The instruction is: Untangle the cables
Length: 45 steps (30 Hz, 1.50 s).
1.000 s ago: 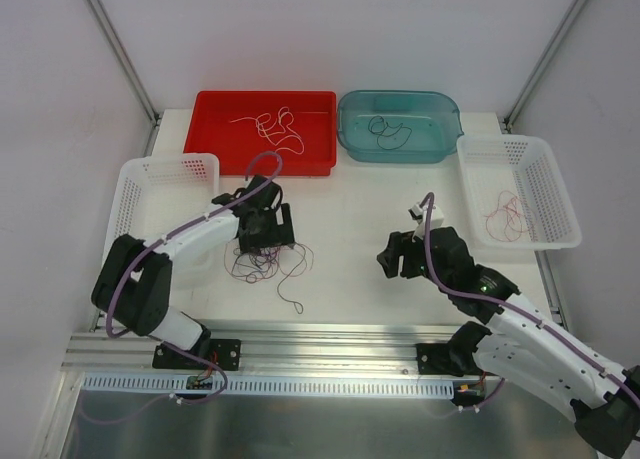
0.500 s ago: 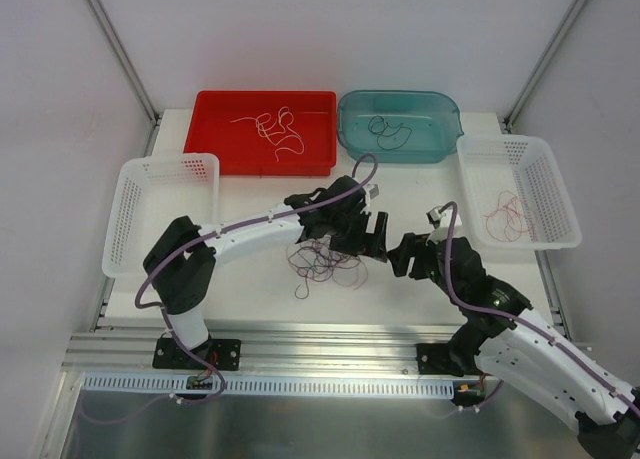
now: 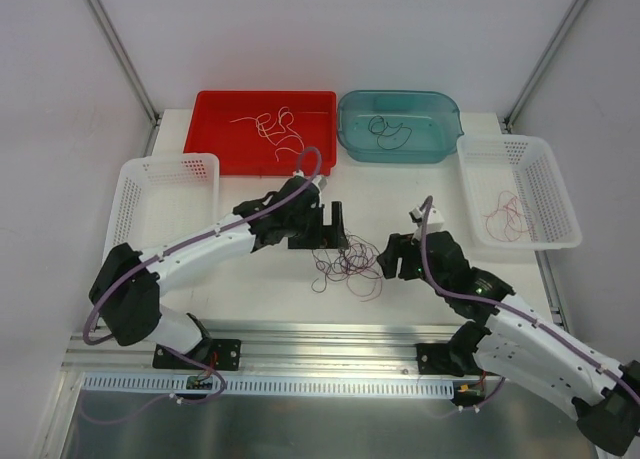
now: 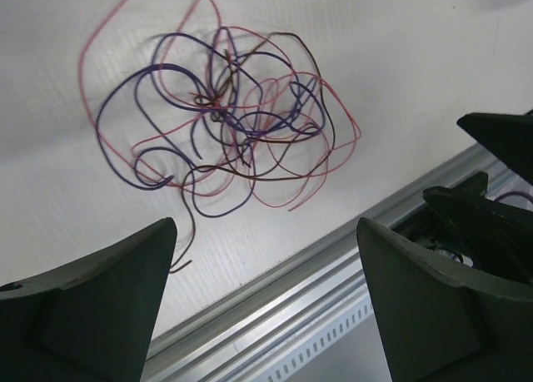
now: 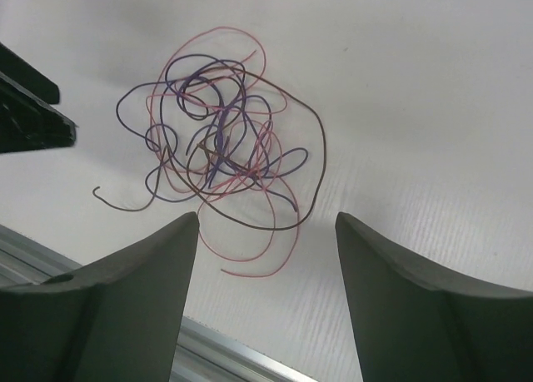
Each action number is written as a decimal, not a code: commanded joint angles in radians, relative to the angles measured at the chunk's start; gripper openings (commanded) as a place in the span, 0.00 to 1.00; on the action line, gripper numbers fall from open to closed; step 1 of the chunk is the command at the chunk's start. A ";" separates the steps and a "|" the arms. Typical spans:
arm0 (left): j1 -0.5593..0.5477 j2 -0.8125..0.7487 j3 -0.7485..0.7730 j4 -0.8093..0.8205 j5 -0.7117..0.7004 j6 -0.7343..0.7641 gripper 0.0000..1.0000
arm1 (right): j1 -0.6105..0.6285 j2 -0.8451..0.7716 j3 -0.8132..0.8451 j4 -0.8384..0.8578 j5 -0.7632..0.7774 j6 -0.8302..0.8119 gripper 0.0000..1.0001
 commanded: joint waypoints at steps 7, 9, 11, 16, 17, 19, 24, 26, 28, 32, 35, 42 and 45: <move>0.073 -0.014 -0.111 -0.032 -0.072 -0.151 0.82 | 0.054 0.212 0.063 0.150 0.008 0.083 0.70; 0.073 0.029 -0.094 -0.026 -0.064 -0.153 0.81 | 0.064 0.255 0.073 0.176 0.009 0.091 0.70; 0.073 0.072 -0.080 -0.023 -0.055 -0.152 0.80 | 0.073 0.283 0.081 0.186 0.012 0.097 0.70; 0.073 0.142 -0.059 -0.009 -0.055 -0.153 0.71 | 0.099 0.353 0.109 0.206 0.034 0.100 0.70; 0.073 0.150 -0.060 -0.009 -0.055 -0.155 0.70 | 0.101 0.363 0.110 0.210 0.041 0.100 0.70; 0.073 0.166 -0.063 -0.003 -0.052 -0.159 0.66 | 0.107 0.389 0.113 0.219 0.047 0.109 0.69; 0.073 0.192 -0.069 0.022 -0.049 -0.173 0.54 | 0.120 0.436 0.129 0.239 0.077 0.125 0.69; 0.073 0.193 -0.068 0.028 -0.047 -0.173 0.52 | 0.122 0.456 0.135 0.247 0.086 0.131 0.69; 0.073 0.193 -0.065 0.036 -0.049 -0.178 0.51 | 0.125 0.470 0.138 0.252 0.092 0.132 0.69; 0.073 0.196 -0.057 0.039 -0.047 -0.179 0.50 | 0.130 0.513 0.141 0.266 0.109 0.143 0.69; 0.073 0.195 -0.055 0.042 -0.044 -0.187 0.47 | 0.131 0.533 0.143 0.275 0.112 0.154 0.69; 0.073 0.186 -0.068 0.042 -0.050 -0.187 0.12 | 0.133 0.594 0.138 0.287 0.142 0.171 0.66; 0.073 0.167 -0.081 0.043 -0.055 -0.179 0.00 | 0.133 0.619 0.129 0.287 0.176 0.180 0.62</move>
